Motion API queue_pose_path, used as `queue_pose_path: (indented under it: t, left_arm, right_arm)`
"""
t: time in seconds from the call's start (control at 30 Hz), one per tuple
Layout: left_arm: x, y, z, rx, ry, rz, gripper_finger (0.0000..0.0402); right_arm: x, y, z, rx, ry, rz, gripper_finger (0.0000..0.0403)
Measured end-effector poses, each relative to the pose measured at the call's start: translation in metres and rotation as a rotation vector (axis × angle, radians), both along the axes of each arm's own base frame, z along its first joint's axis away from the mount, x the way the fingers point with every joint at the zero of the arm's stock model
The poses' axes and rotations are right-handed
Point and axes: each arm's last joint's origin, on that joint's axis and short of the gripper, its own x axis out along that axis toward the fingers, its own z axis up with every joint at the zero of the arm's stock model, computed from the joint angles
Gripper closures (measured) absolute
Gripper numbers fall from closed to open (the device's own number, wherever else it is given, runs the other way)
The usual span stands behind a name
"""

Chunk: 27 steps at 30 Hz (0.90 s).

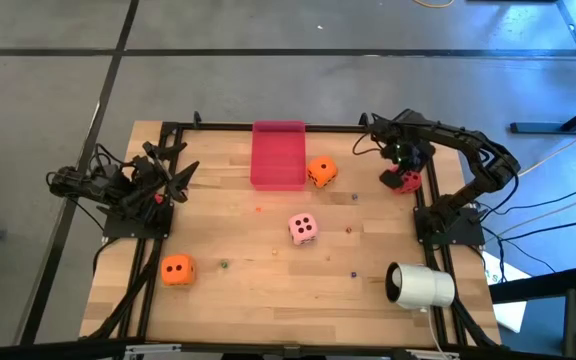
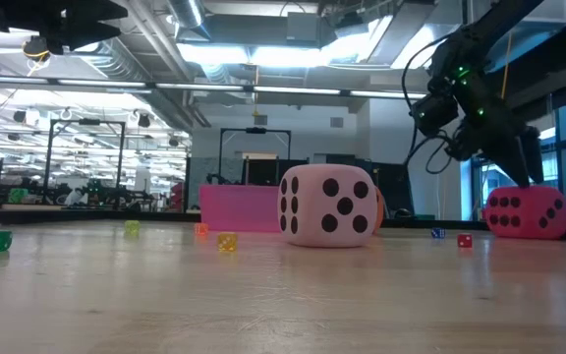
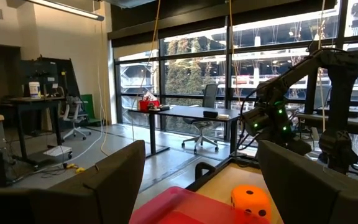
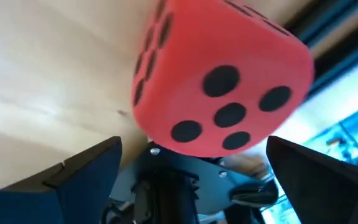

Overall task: Pick & Place Dice
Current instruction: Put the large red dice into the bin

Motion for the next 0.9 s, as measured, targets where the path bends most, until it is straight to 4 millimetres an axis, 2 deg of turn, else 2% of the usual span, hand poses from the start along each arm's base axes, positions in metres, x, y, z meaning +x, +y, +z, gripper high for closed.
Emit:
queue_pose_path:
  t: [0.27, 0.5, 0.73, 0.9]
  left_arm:
    - [0.000, 0.000, 0.000, 0.000, 0.001, 0.000, 0.0096]
    - [0.000, 0.000, 0.000, 0.001, 0.001, 0.000, 0.0096]
    - [0.000, 0.000, 0.000, 0.001, 0.001, -0.002, 0.0096]
    - [0.000, 0.000, 0.000, 0.001, 0.001, -0.002, 0.0096]
  right_arm:
    - [-0.001, 0.000, 0.001, -0.069, 0.039, -0.105, 0.0003]
    - [0.001, -0.002, 0.008, -0.194, -0.093, -0.161, 0.0003]
    - [-0.011, 0.010, 0.010, -0.197, -0.077, -0.185, 0.0003]
    - [-0.020, 0.013, -0.001, -0.201, -0.076, -0.223, 0.0003]
